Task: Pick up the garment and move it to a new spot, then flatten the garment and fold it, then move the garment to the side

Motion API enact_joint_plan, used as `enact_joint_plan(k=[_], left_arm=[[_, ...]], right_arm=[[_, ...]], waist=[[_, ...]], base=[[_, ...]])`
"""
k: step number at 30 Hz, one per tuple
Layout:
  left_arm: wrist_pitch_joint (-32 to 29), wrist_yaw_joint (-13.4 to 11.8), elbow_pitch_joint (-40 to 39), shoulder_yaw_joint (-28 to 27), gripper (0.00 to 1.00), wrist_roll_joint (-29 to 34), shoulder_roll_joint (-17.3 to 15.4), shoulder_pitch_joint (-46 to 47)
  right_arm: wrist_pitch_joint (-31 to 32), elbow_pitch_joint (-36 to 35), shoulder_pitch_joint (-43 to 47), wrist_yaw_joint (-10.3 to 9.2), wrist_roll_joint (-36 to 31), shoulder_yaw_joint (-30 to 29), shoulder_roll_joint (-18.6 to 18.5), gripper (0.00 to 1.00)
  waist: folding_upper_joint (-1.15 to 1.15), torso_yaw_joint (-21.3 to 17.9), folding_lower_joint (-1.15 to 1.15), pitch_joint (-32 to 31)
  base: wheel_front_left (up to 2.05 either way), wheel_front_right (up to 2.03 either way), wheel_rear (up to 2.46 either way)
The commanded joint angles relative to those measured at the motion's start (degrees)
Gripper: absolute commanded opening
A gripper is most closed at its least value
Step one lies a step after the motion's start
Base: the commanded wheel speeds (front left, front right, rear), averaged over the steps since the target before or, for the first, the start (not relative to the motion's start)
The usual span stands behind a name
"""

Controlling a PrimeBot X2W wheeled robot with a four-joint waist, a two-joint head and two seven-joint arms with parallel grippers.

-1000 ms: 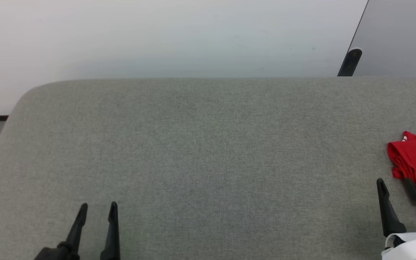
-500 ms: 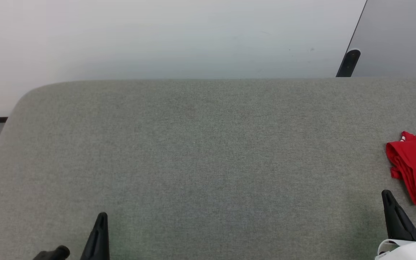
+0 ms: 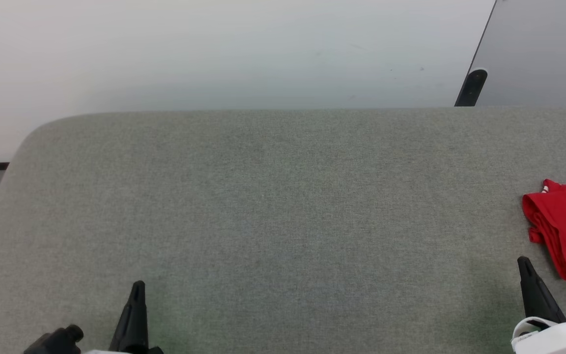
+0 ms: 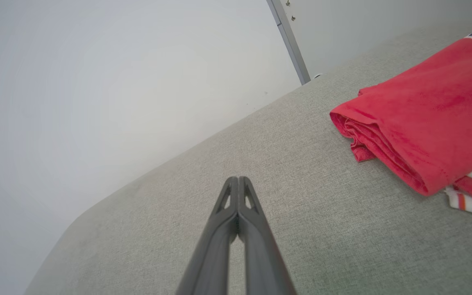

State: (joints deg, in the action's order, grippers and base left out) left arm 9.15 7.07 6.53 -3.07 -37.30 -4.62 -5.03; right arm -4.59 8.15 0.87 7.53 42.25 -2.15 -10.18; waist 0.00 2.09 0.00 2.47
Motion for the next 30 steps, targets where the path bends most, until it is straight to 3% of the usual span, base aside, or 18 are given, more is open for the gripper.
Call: enact_joint_plan(k=[1, 30], left_arm=[[-0.38, 0.18, -0.40, -0.12, 0.00, -2.51, -0.52, 1.42], [-5.52, 0.34, 2.41, -0.52, 0.00, -23.34, -0.34, 5.29]], right_arm=[[0.32, -0.46, -1.62, -0.02, 2.18, -0.59, -0.01, 0.00], [4.36, 1.89, -3.87, -0.03, 20.64, -1.99, 2.66, 0.00]], waist=[[0.00, -0.03, 0.00, -0.04], [0.00, -0.62, 0.00, -0.67]], base=[[0.00, 0.00, 0.00], [0.00, 0.00, 0.00]])
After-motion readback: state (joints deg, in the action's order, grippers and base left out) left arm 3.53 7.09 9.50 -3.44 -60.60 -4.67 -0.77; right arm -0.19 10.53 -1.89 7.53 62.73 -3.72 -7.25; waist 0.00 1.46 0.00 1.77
